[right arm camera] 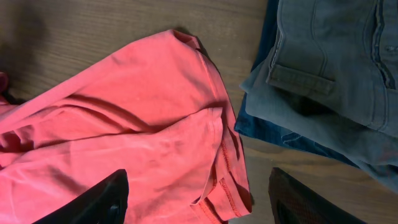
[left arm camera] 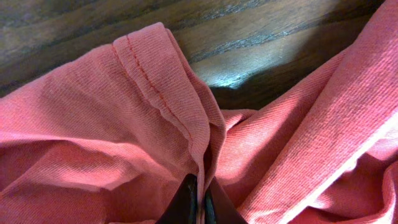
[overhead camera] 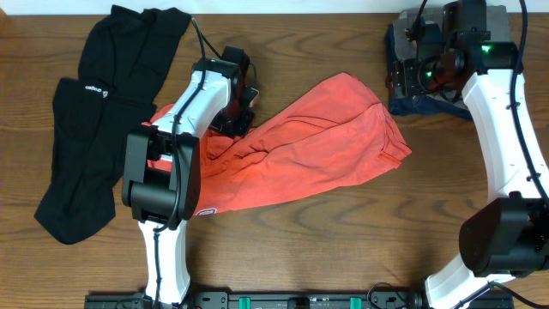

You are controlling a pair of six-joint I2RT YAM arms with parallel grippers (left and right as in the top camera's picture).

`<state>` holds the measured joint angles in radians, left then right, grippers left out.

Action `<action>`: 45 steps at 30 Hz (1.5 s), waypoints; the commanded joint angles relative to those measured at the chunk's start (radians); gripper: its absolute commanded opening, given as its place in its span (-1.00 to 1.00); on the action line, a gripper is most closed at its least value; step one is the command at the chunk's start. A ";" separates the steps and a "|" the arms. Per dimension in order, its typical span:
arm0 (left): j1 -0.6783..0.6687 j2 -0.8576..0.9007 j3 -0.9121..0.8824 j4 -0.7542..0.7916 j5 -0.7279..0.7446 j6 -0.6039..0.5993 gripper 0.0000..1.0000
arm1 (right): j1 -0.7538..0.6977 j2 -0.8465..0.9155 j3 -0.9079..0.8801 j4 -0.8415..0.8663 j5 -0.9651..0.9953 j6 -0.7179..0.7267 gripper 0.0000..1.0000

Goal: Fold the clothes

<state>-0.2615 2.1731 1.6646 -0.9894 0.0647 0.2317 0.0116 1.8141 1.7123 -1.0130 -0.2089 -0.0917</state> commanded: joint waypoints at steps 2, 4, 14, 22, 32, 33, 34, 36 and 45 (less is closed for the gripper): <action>0.020 -0.008 0.091 -0.024 -0.006 -0.055 -0.88 | 0.008 0.011 -0.006 0.002 -0.008 -0.010 0.40; 0.032 -0.029 0.151 -0.034 -0.006 -0.086 -0.88 | 0.008 0.011 -0.006 0.007 -0.008 -0.010 0.40; 0.126 -0.173 0.363 0.024 -0.006 -0.305 -0.88 | 0.008 0.016 -0.006 0.116 -0.008 -0.006 0.36; 0.241 -0.217 0.363 0.242 0.069 -0.540 -0.88 | 0.008 0.081 -0.006 0.271 -0.008 -0.007 0.36; 0.249 -0.217 0.362 0.260 0.092 -0.567 -0.88 | 0.040 0.296 -0.006 0.483 -0.009 -0.006 0.33; 0.249 -0.217 0.362 0.256 0.092 -0.567 -0.88 | 0.046 0.315 -0.006 0.500 -0.009 -0.006 0.33; 0.250 -0.217 0.362 0.250 0.092 -0.566 -0.88 | 0.054 0.335 -0.006 0.518 -0.009 -0.006 0.33; 0.250 -0.217 0.362 0.242 0.092 -0.566 -0.88 | 0.066 0.360 -0.006 0.544 -0.009 -0.006 0.33; 0.250 -0.217 0.362 0.232 0.016 -0.566 -0.88 | 0.108 0.465 -0.006 0.630 -0.008 0.037 -0.01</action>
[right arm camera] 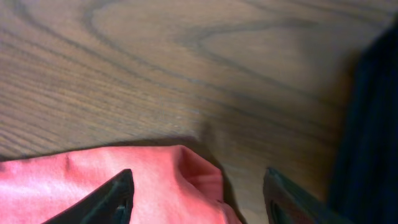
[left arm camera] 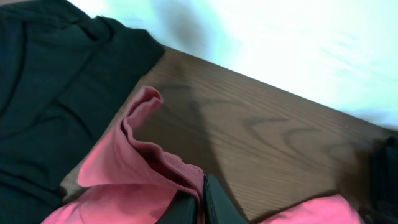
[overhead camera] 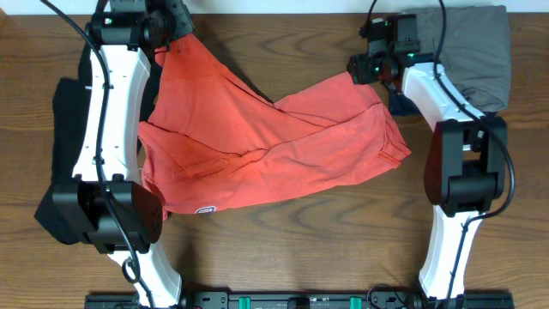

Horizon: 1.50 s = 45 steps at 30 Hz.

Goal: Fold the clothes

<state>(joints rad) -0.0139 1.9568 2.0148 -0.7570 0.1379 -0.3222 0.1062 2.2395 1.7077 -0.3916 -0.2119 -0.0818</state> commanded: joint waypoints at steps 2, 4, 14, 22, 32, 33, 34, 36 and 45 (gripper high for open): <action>0.003 -0.001 0.012 -0.001 -0.095 -0.012 -0.88 | 0.013 0.055 -0.002 0.011 -0.006 0.045 -0.18; 0.005 -0.001 0.011 -0.001 -0.132 -0.012 -0.88 | 0.013 0.068 -0.002 0.008 -0.010 0.048 -0.18; 0.064 0.000 0.011 -0.003 -0.150 -0.013 -0.88 | 0.020 0.078 -0.002 -0.027 -0.032 0.048 0.01; 0.074 -0.001 0.007 -0.026 -0.150 -0.012 -0.88 | 0.024 0.078 -0.002 -0.032 -0.032 0.060 -0.75; 0.074 0.000 0.005 -0.080 -0.150 -0.012 -0.88 | 0.020 -0.005 0.027 -0.090 -0.071 0.043 -0.98; 0.074 0.000 0.005 -0.085 -0.150 -0.012 -0.88 | 0.022 -0.024 0.027 -0.108 -0.085 0.042 -0.98; 0.074 0.000 0.005 -0.092 -0.150 -0.012 -0.88 | 0.026 -0.048 0.027 -0.139 -0.105 0.042 -0.98; 0.074 0.000 0.005 -0.104 -0.150 -0.012 -0.88 | 0.041 -0.087 0.027 -0.212 -0.135 0.042 -0.98; 0.074 0.000 0.005 -0.125 -0.150 -0.012 -0.87 | 0.195 -0.116 0.015 -0.499 -0.135 0.027 -0.98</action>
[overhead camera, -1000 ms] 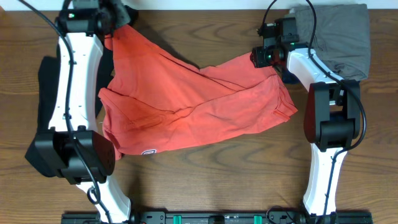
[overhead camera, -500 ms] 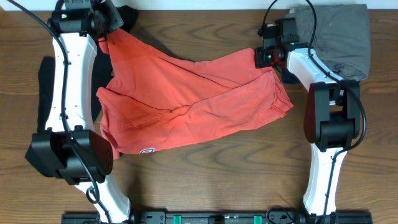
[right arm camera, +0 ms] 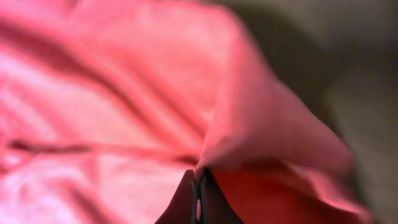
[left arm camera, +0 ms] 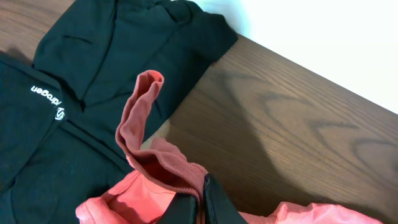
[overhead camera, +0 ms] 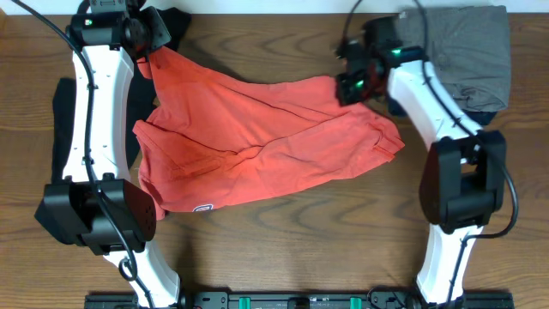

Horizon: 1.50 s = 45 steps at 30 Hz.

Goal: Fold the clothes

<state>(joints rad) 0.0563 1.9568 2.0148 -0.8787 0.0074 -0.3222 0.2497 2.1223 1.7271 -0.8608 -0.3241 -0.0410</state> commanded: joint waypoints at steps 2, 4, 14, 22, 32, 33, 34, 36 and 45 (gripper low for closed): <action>0.003 0.000 0.005 -0.003 -0.019 -0.012 -0.88 | 0.094 0.002 -0.015 -0.067 0.001 -0.020 -0.97; 0.003 0.000 0.005 -0.003 -0.019 -0.012 -0.88 | 0.132 0.002 -0.024 -0.092 0.042 -0.020 -0.64; 0.003 0.000 0.005 -0.004 -0.019 -0.012 -0.88 | 0.126 -0.023 0.011 -0.101 0.111 0.004 0.17; 0.003 0.000 0.005 -0.004 -0.019 -0.008 -0.88 | -0.004 -0.029 0.008 -0.102 0.080 0.065 0.17; 0.003 0.000 0.005 -0.004 -0.019 -0.008 -0.88 | -0.013 -0.027 -0.073 -0.051 -0.002 0.219 0.05; 0.003 0.000 0.005 -0.005 -0.019 -0.008 -0.88 | -0.010 -0.027 -0.084 -0.039 -0.002 0.227 0.05; 0.003 0.000 0.005 -0.006 -0.019 -0.008 -0.88 | -0.006 -0.027 -0.100 -0.022 -0.002 0.238 0.04; 0.003 0.000 0.005 -0.010 -0.019 -0.008 -0.88 | -0.002 -0.027 -0.136 0.020 -0.003 0.251 0.01; 0.003 0.000 0.005 -0.013 -0.019 -0.008 -0.88 | 0.001 -0.027 -0.192 0.179 -0.003 0.251 -0.12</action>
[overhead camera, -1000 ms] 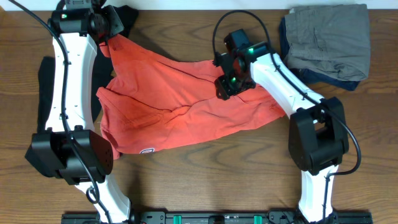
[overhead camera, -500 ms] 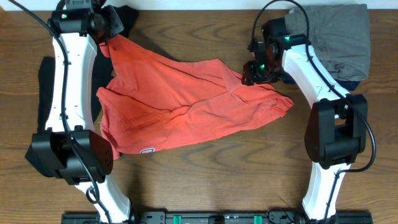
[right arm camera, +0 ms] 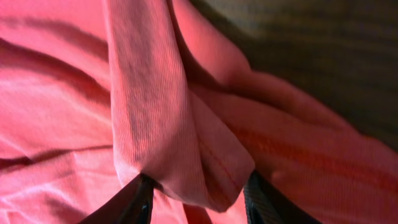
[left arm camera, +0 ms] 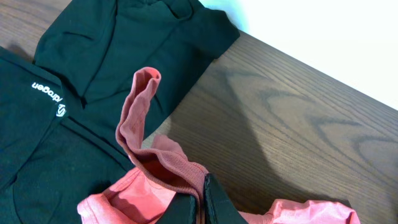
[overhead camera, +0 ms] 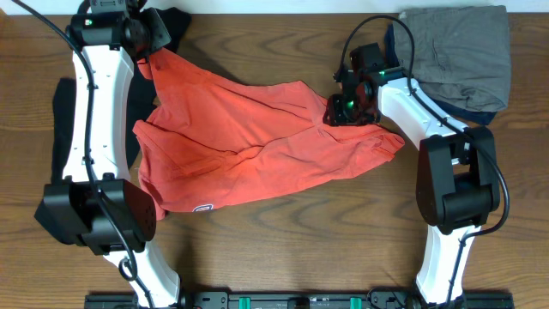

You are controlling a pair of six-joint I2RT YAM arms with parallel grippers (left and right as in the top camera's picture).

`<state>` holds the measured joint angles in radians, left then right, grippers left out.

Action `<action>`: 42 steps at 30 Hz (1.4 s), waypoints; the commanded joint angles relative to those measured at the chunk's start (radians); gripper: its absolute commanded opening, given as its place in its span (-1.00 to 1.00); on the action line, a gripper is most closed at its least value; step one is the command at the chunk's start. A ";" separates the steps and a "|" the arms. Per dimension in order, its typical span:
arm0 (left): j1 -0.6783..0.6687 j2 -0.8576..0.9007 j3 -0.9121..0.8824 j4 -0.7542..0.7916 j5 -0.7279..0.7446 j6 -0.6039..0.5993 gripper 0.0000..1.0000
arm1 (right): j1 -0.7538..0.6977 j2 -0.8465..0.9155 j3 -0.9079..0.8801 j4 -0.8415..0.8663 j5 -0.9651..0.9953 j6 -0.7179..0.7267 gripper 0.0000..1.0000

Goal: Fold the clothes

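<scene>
A red shirt [overhead camera: 257, 142] lies spread and wrinkled across the middle of the table. My left gripper [overhead camera: 159, 39] is at the far left corner. It is shut on the shirt's ribbed edge [left arm camera: 146, 134], seen in the left wrist view between the closed fingers of the left gripper [left arm camera: 202, 199]. My right gripper [overhead camera: 345, 103] is low over the shirt's far right edge. In the right wrist view the right gripper [right arm camera: 198, 199] is open, its fingers on either side of a bunched fold [right arm camera: 180, 155] of red cloth.
A black garment [overhead camera: 64, 146] with white lettering [left arm camera: 46, 93] lies along the left side, partly under the left arm and the shirt. A folded grey garment [overhead camera: 459, 51] rests on a dark blue one [overhead camera: 480, 112] at the far right corner. Bare wood [overhead camera: 343, 249] runs along the front.
My right gripper was shut on the shirt's far right edge; now it is open with a fold of that cloth between its fingers. The left gripper and its grip have not changed.
First my left gripper was shut on the shirt mid-table and the right one was open by the folded pile. Then the left held the shirt's edge at the far left corner. The right gripper then shut on the far right edge, and is now open.
</scene>
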<state>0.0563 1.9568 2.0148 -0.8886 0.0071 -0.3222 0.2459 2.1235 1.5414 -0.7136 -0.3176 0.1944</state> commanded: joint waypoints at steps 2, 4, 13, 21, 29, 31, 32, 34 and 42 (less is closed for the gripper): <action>0.003 0.000 0.005 -0.005 -0.019 -0.008 -0.88 | 0.003 -0.029 -0.006 0.060 -0.010 0.015 -0.14; 0.003 0.000 0.005 -0.005 -0.019 -0.008 -0.88 | 0.001 -0.029 -0.006 0.087 -0.013 0.016 -0.17; 0.003 0.000 0.005 -0.005 -0.019 -0.008 -0.88 | 0.002 -0.029 -0.006 0.129 -0.012 0.015 -0.48; 0.003 0.000 0.005 -0.005 -0.019 -0.008 -0.88 | -0.006 -0.029 -0.006 0.233 0.038 0.004 -0.98; 0.004 0.000 0.005 0.071 -0.019 0.026 -0.88 | -0.109 -0.029 0.183 0.373 0.076 -0.185 -0.98; 0.005 0.000 0.005 0.087 -0.019 0.026 -0.87 | -0.133 -0.029 0.261 0.359 0.085 -0.210 -0.98; 0.004 0.000 0.005 0.093 -0.019 0.026 -0.88 | -0.145 -0.029 0.295 0.357 0.085 -0.211 -0.98; 0.004 0.000 0.005 0.110 -0.019 0.026 -0.88 | -0.170 -0.029 0.351 0.357 0.077 -0.211 -0.98; 0.004 -0.001 0.005 0.100 0.011 0.055 -0.88 | -0.200 -0.029 0.381 0.287 0.055 -0.239 -0.98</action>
<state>0.0563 1.9568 2.0148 -0.7723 0.0135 -0.3000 0.0521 2.1078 1.9121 -0.3992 -0.2504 -0.0055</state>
